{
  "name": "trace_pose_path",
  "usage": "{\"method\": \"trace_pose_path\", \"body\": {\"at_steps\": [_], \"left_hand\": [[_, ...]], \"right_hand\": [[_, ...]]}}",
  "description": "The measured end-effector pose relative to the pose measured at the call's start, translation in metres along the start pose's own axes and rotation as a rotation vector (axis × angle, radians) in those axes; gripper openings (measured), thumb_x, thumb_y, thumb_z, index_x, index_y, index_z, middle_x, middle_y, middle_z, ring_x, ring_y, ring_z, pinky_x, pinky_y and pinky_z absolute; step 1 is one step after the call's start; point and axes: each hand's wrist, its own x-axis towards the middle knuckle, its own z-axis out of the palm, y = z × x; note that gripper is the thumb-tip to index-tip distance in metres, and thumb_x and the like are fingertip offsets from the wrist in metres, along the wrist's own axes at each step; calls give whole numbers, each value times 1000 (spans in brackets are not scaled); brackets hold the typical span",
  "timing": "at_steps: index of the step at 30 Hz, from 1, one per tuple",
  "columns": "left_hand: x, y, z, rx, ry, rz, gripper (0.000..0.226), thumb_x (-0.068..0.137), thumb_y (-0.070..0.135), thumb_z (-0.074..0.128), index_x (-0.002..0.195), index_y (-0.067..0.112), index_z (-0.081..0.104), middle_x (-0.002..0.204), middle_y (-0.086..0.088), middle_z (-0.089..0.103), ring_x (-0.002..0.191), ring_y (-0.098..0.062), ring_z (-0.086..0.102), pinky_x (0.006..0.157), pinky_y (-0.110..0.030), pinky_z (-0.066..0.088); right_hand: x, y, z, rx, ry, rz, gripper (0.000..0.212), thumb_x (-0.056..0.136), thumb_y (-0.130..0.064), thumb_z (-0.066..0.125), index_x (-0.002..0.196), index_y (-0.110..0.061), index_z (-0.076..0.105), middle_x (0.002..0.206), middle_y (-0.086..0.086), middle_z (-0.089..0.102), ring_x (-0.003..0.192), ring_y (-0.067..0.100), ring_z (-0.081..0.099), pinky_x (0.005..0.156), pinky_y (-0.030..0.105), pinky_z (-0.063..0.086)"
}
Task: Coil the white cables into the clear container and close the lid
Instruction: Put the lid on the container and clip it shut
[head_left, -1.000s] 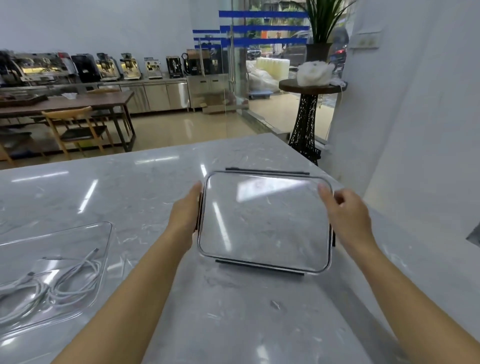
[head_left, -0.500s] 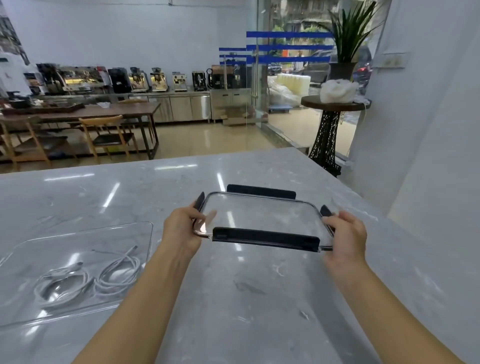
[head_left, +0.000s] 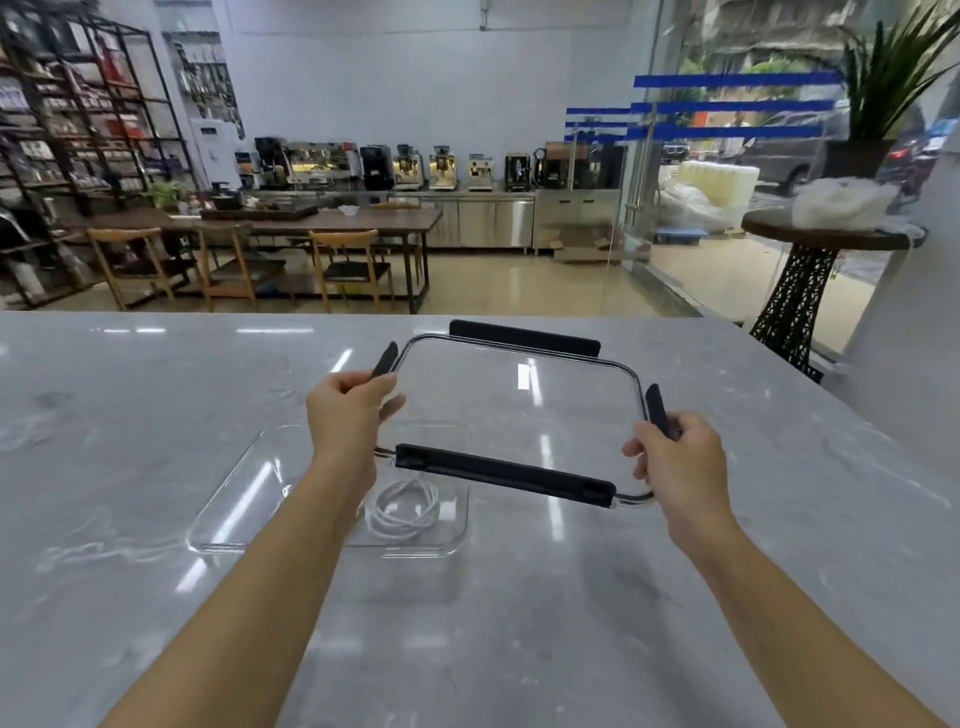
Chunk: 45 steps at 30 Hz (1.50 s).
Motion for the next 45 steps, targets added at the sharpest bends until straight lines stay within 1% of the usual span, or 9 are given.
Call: {"method": "trace_pose_path", "body": {"at_steps": [3,5,8,12,14,19,30,42,45], "left_hand": [[11,7,-36,185,83,70,4,82,4,63,83,3,59,83,-6,60,80,-20,60,77,-26,50],[19,9,-58,263,133,95,4,81,7,65,82,5,61,77,-4,57,77,-19,55,69,-24,45],[29,9,-87,307,165,101,15,80,7,65,70,13,56,72,-1,54,75,-20,52,63,-23,41],[41,6,-116,370,183,92,5,80,6,63,77,6,59,71,-1,54,76,-22,51,59,-22,40],[47,3,-127,418,180,101,6,81,7,63,84,3,60,72,-2,53,75,-23,50,58,-23,39],[53,-7,-149,490,155,98,5,83,7,60,85,4,57,70,-1,51,62,-15,46,55,-24,36],[62,-13,-169,487,35,51,7,85,8,60,85,3,54,70,-3,50,64,-19,46,56,-28,38],[55,-9,-181,527,-61,-22,16,86,7,58,74,12,48,71,-2,48,62,-15,44,56,-26,36],[57,-13,-182,517,-62,-62,11,88,12,57,80,10,49,75,-4,51,66,-17,46,56,-25,36]], "right_hand": [[-12,-4,27,-177,-75,-62,13,86,-13,47,80,-2,53,69,11,60,52,17,48,50,29,36],[-19,-4,46,-273,-110,-90,20,85,-15,47,73,-1,50,65,12,56,53,21,44,52,30,34],[-29,-2,70,-335,-141,-86,25,86,-18,46,63,-8,43,60,9,51,55,24,43,54,32,34],[-42,-1,96,-359,-165,-68,32,85,-17,47,56,-13,36,55,3,44,53,22,39,54,32,32],[-49,0,105,-387,-167,-65,34,87,-18,47,56,-14,35,54,2,43,52,21,38,52,31,30],[-61,2,120,-447,-174,-67,35,89,-20,46,57,-14,34,55,-1,39,51,17,34,50,30,27],[-69,0,130,-570,-135,-92,32,88,-21,48,59,-12,38,56,0,41,51,19,35,49,30,26],[-65,0,127,-542,-210,-85,39,90,-25,49,56,-13,35,55,1,37,50,18,32,49,30,23],[-66,2,127,-493,-212,-83,39,91,-25,50,57,-13,34,57,1,36,50,17,31,48,29,22]]}}
